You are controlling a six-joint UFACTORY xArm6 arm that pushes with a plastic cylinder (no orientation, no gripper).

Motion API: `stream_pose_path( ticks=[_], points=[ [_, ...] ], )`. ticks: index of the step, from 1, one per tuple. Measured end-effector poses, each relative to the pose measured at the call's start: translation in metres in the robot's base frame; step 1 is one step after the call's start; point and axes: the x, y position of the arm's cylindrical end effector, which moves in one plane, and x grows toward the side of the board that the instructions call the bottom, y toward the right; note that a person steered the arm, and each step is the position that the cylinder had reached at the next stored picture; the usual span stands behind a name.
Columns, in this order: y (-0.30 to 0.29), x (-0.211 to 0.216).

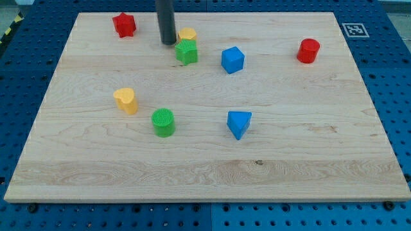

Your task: Slide the hexagon to the top left of the blue cube

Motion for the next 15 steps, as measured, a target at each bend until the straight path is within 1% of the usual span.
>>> stream_pose_path(
  ticks=[1,2,3,4,5,6,7,8,9,10,11,12,13,14,15],
  points=[
    [0.014,0.013],
    [0.078,-0.031],
    [0.117,-0.059],
    [0.119,-0.058],
    [0.148,-0.053],
    [0.212,-0.072],
    [0.227,-0.112],
    [0.194,-0.111],
    [0.111,-0.109],
    [0.084,-0.111],
    [0.083,-0.111],
    [0.044,-0.109],
    [0.042,-0.089],
    [0.073,-0.070],
    [0.097,-0.069]
  ],
)
